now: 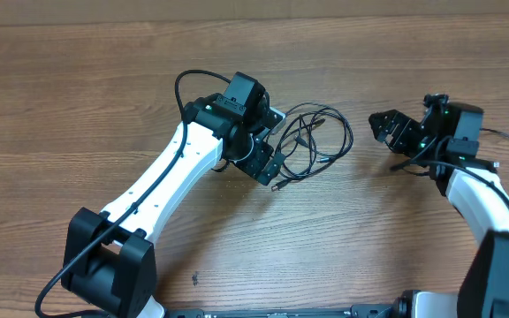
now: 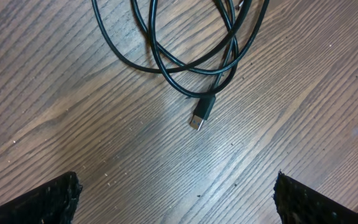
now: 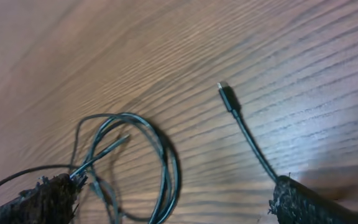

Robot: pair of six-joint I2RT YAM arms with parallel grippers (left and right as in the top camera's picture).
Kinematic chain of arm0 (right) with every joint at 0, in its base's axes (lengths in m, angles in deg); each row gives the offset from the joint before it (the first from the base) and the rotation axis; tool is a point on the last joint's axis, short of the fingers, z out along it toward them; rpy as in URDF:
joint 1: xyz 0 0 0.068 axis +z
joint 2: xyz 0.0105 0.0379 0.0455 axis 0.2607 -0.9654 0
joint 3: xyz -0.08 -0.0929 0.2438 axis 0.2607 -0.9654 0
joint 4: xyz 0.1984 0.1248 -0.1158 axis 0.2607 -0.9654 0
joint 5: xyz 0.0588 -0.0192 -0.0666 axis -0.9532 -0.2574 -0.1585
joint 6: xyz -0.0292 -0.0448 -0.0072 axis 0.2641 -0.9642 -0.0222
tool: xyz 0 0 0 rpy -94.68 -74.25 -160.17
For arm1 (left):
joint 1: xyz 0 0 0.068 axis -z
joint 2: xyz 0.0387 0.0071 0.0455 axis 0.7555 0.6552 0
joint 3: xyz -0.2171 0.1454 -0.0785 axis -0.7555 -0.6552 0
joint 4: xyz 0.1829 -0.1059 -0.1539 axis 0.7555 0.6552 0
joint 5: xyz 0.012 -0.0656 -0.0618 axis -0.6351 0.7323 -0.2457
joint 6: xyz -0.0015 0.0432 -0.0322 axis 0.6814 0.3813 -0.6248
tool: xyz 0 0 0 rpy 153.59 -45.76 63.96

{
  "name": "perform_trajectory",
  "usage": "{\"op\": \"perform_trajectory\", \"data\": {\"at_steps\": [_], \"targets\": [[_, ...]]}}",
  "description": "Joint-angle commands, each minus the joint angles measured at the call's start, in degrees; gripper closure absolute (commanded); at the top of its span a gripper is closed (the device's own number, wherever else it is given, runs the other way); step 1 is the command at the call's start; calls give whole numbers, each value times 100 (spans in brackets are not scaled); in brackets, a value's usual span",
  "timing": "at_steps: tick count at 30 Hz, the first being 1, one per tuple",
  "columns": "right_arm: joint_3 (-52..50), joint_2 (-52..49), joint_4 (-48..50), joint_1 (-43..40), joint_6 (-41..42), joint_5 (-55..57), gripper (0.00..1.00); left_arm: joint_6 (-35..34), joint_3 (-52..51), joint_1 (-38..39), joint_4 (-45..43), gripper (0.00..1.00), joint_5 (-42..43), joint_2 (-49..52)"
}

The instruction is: Untangle cables

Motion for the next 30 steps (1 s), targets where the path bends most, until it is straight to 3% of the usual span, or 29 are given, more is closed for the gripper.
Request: {"op": "perform_trajectory", "data": {"at_steps": [1,8,30], "targets": [[37,-83,177,24,74,131,0,-76,-26,2,-7,1,-33,-2],[37,-131,-70,22,70,1102,0,-76,-26,2,-11,1,-31,-2],[37,-424,-529,22,74,1370,0,-79,-26,2,-7,1,-11,-2]]}}
